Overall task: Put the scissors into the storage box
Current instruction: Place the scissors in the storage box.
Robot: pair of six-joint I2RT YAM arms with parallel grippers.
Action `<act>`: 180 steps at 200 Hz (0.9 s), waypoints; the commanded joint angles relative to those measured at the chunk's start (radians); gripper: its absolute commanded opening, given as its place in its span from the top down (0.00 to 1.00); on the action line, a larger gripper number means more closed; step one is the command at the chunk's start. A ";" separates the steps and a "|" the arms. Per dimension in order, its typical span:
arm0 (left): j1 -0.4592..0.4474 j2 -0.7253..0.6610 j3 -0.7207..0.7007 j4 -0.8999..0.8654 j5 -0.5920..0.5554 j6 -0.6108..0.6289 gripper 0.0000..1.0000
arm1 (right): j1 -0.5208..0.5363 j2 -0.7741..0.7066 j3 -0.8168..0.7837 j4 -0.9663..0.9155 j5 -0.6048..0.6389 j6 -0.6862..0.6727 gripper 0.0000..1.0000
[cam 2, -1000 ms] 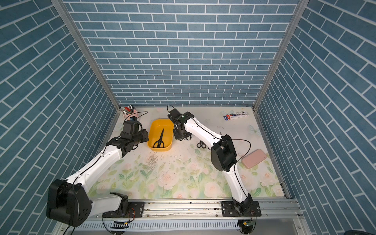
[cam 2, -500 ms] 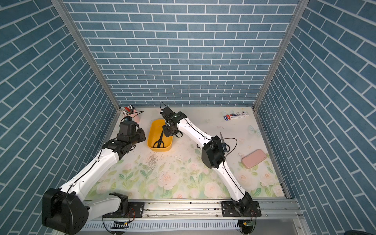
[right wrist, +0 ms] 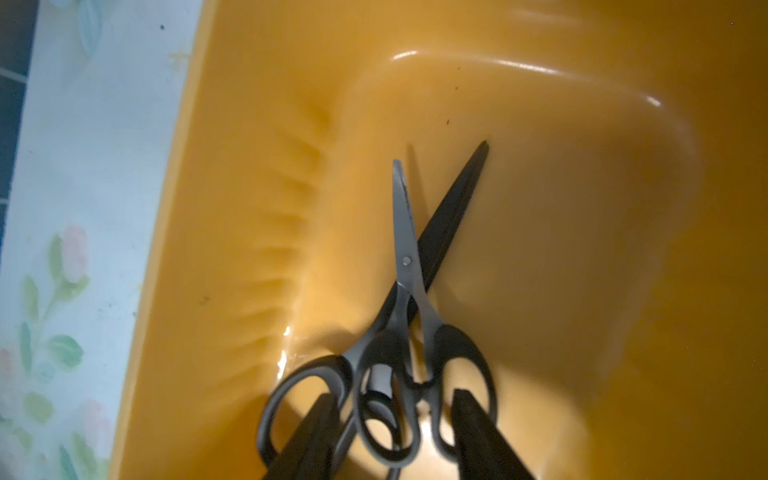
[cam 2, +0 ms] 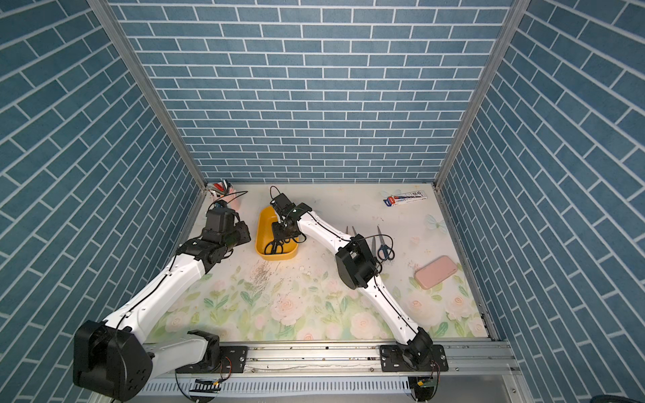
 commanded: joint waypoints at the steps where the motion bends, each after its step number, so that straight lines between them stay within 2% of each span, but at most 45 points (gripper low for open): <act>1: 0.006 0.002 0.022 -0.022 -0.002 0.015 0.54 | 0.001 -0.109 0.026 0.027 0.026 -0.003 0.43; 28: -0.011 0.020 0.057 -0.002 0.021 0.046 0.54 | -0.011 -0.241 -0.005 -0.003 0.071 -0.054 0.42; 43: -0.049 0.034 0.093 0.030 0.084 0.100 0.52 | -0.027 -0.354 -0.101 -0.030 0.174 -0.088 0.41; 59: -0.140 0.071 0.142 0.065 0.152 0.162 0.50 | -0.089 -0.521 -0.345 -0.003 0.228 -0.078 0.40; 73: -0.223 0.115 0.164 0.115 0.229 0.215 0.45 | -0.186 -0.674 -0.633 0.097 0.168 -0.061 0.40; 86: -0.267 0.159 0.149 0.195 0.339 0.215 0.42 | -0.289 -0.794 -0.871 0.184 0.136 -0.035 0.39; 100: -0.316 0.208 0.142 0.264 0.450 0.218 0.39 | -0.377 -0.849 -1.004 0.196 0.109 -0.041 0.40; 117: -0.410 0.265 0.173 0.265 0.462 0.286 0.35 | -0.390 -0.831 -1.021 0.113 0.188 -0.091 0.42; 136: -0.487 0.323 0.215 0.229 0.450 0.365 0.32 | -0.387 -0.784 -1.028 0.063 0.189 -0.109 0.45; 154: -0.497 0.354 0.216 0.232 0.469 0.381 0.32 | -0.363 -0.748 -1.030 0.060 0.223 -0.100 0.47; 180: -0.498 0.351 0.191 0.243 0.424 0.376 0.32 | -0.320 -0.681 -0.992 0.054 0.237 -0.078 0.47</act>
